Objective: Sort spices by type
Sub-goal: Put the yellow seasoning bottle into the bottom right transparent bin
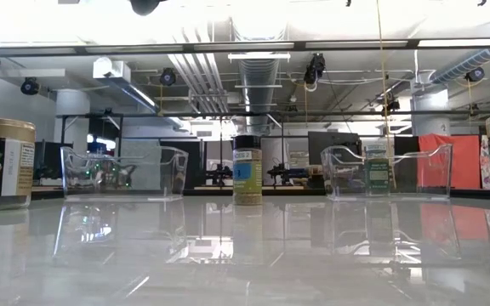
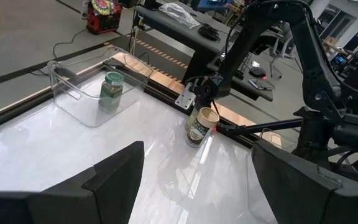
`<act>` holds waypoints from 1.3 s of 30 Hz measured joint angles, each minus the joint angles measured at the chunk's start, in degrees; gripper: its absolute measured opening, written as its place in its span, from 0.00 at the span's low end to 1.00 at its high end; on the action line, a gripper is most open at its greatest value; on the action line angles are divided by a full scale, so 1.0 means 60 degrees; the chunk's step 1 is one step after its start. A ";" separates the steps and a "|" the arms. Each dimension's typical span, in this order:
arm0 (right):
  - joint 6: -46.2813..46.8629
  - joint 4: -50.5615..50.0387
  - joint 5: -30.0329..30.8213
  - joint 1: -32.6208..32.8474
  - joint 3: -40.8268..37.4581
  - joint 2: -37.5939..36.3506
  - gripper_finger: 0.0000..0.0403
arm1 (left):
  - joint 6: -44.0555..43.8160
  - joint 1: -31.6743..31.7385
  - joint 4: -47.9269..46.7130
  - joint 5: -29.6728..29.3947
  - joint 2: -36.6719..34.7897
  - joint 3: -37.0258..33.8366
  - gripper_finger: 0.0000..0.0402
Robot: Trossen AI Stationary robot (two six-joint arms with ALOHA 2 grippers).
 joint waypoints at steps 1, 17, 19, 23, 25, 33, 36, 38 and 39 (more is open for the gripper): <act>0.0000 -0.0009 0.0000 0.0000 0.0000 0.0000 0.03 | 0.0000 0.0000 0.0000 0.0000 -0.0003 0.0000 0.70; 0.0174 -0.2435 0.1088 -0.0236 0.0007 -0.0804 0.03 | -0.0036 0.0000 -0.0004 0.0000 -0.0002 0.0000 0.70; 0.0345 -0.2561 0.1373 -0.0305 0.0007 -0.0810 0.03 | -0.0036 -0.0004 -0.0004 0.0004 0.0000 0.0000 0.70; 0.0412 -0.2327 0.1787 -0.0497 0.0007 -0.0674 0.03 | -0.0036 -0.0025 -0.0007 0.0001 0.0000 0.0000 0.70; 0.0365 -0.2131 0.1883 -0.0555 0.0007 -0.0569 0.03 | -0.0036 -0.0029 -0.0004 0.0000 0.0000 0.0000 0.70; 0.0352 -0.2042 0.2358 -0.0735 0.0007 -0.0313 0.03 | -0.0040 -0.0033 0.0000 -0.0118 -0.0001 0.0000 0.70; 0.0387 -0.2038 0.2765 -0.0750 0.0007 -0.0313 0.03 | -0.0036 -0.0033 0.0000 -0.0138 0.0000 0.0000 0.70; 0.0345 -0.2045 0.2823 -0.0774 0.0007 -0.0313 0.03 | -0.0036 -0.0033 0.0000 -0.0142 0.0000 0.0000 0.70; 0.0313 -0.2063 0.2861 -0.0792 0.0007 -0.0313 0.03 | -0.0036 -0.0033 0.0000 -0.0142 0.0000 0.0000 0.70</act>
